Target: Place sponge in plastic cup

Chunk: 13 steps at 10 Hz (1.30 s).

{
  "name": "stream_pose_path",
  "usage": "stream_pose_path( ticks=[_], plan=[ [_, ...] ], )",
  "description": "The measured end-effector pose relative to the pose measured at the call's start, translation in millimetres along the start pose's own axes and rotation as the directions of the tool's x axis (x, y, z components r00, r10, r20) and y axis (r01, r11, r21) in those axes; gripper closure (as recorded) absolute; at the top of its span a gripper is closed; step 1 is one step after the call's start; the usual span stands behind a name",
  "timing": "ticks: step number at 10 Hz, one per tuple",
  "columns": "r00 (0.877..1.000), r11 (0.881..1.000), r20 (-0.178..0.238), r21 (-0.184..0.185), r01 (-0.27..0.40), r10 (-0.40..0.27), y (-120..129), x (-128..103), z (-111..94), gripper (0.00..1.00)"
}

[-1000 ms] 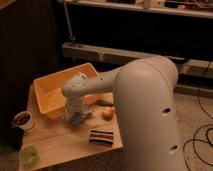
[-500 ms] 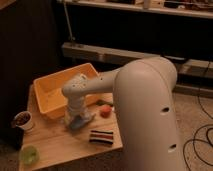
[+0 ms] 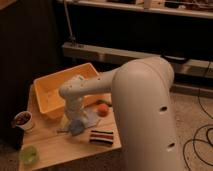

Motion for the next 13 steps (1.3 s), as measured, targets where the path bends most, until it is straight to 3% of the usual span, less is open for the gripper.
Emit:
stream_pose_path(
  ticks=[8, 13],
  plan=[
    [0.996, 0.996, 0.025, 0.028, -0.081, 0.08, 3, -2, 16, 0.2],
    [0.994, 0.995, 0.028, 0.014, -0.102, 0.102, -2, -5, 34, 0.2]
  ],
)
